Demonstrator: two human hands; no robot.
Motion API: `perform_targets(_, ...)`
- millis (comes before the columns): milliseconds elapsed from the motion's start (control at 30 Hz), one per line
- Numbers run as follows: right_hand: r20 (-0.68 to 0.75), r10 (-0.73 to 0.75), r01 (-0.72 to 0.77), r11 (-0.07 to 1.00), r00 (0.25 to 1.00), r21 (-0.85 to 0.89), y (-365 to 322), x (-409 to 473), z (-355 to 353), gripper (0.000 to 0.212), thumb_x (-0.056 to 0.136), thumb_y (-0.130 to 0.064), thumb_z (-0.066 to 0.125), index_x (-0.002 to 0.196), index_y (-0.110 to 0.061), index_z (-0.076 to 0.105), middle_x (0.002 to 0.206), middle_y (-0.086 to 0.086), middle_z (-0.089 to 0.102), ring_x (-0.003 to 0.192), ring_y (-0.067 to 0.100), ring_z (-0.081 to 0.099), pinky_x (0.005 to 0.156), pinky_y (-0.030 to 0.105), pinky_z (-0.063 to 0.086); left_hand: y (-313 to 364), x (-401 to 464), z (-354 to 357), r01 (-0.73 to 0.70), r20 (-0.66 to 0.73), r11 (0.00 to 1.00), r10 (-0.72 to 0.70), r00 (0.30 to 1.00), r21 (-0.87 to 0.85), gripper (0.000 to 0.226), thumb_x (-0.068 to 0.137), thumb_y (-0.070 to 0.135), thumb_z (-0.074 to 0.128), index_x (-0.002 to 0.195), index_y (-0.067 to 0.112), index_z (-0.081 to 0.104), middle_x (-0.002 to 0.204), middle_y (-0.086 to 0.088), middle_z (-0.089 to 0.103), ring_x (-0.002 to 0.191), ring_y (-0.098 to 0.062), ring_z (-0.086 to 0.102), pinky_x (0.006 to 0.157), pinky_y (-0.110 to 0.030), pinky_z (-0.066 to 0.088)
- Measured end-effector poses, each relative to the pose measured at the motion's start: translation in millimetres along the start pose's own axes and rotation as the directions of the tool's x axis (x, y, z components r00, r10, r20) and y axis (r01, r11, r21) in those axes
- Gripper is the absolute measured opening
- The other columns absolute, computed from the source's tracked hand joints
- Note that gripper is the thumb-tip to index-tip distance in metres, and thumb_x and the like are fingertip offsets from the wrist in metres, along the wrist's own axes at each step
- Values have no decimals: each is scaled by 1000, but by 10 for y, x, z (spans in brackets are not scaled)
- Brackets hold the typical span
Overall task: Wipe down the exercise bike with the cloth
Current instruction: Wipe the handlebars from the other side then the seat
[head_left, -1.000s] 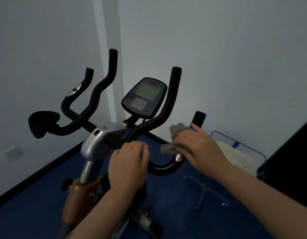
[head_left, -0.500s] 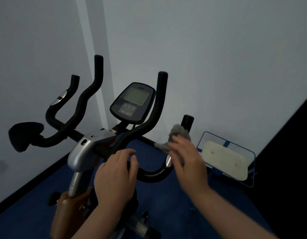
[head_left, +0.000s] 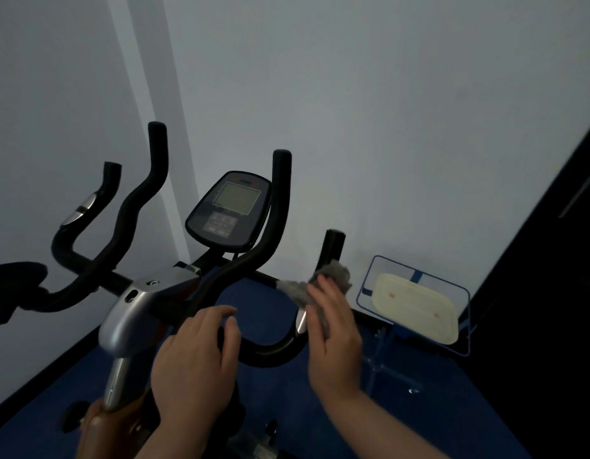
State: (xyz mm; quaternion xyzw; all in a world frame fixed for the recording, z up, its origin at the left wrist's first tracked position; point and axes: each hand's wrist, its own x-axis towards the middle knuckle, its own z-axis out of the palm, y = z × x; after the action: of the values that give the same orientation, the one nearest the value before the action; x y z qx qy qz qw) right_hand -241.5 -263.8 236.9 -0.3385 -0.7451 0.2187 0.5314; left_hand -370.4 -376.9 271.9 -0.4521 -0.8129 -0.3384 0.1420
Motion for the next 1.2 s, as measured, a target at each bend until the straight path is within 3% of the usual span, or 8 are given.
perform_targets(200, 167, -242, 275, 937, 956, -217, 104, 559, -77, 32, 97, -13, 56, 128, -8, 62, 145, 4, 47, 138, 15, 39, 121, 35, 12, -2, -7, 5, -10, -14, 999, 11, 1000, 30, 35, 90, 37, 35, 91, 24, 67, 84, 10, 67, 67, -15, 64, 56, -28, 39)
perform_targets(300, 233, -335, 402, 842, 913, -360, 178, 798, -101, 37, 93, -9, 61, 130, -7, 59, 149, 7, 42, 141, 18, 35, 120, 44, 15, 7, -1, -3, -1, 5, 1000, 1, 1000, 30, 36, 89, 38, 35, 90, 23, 68, 85, 9, 68, 68, -17, 65, 57, -28, 39)
perform_targets(500, 43, 51, -49, 998, 998, -51, 0, 447, 172, 55, 105, -19, 36, 153, -31, 12, 160, -19, -14, 148, 6, -3, 119, 34, 15, 2, 3, -1, 23, 11, 999, -23, 1000, 27, 27, 88, 33, 42, 89, 24, 68, 84, 8, 67, 67, -17, 64, 58, -31, 42)
perform_targets(567, 53, 84, -82, 996, 995, -40, -31, 612, 117, 55, 105, -24, 32, 150, -40, 5, 159, -21, -12, 146, 1, 5, 114, 23, 24, 2, 7, 4, 4, -6, 1000, -4, 1000, 29, 33, 89, 36, 37, 88, 24, 67, 84, 9, 67, 67, -17, 64, 57, -30, 42)
perform_targets(700, 58, 243, -246, 968, 968, 42, -70, 873, 13, 56, 105, -26, 33, 151, -41, 6, 158, -13, 20, 123, -12, 28, 87, -4, 25, 4, 10, 10, -2, -38, 999, 4, 999, 39, 34, 89, 37, 36, 87, 24, 67, 82, 9, 66, 65, -17, 63, 56, -28, 38)
perform_targets(867, 69, 432, -436, 896, 899, 86, -205, 271, 143, 56, 104, -32, 31, 153, -36, 3, 159, -15, 14, 141, 3, 25, 109, 20, 30, -13, 11, 32, -6, -39, 998, 9, 999, 55, 32, 89, 38, 36, 87, 27, 66, 80, 12, 65, 62, -10, 57, 56, -25, 33)
perform_targets(1000, 76, 217, -220, 975, 973, 34, -190, 149, 135, 53, 101, -32, 25, 150, -32, 4, 161, -14, 2, 145, -5, 1, 120, 20, 9, -24, 21, 46, -22, -50, 998, 25, 998, 53, 31, 90, 38, 37, 87, 28, 66, 80, 13, 64, 61, -9, 58, 54, -24, 32)
perform_targets(1200, 221, -214, 266, 933, 951, -243, 70, 679, -68, 41, 100, -19, 35, 133, -5, 56, 142, 5, 51, 145, 18, 26, 122, 42, 9, -34, 9, 46, -16, -48, 999, 18, 999, 42, 30, 90, 38, 37, 88, 28, 65, 80, 15, 63, 63, -7, 57, 54, -25, 36)
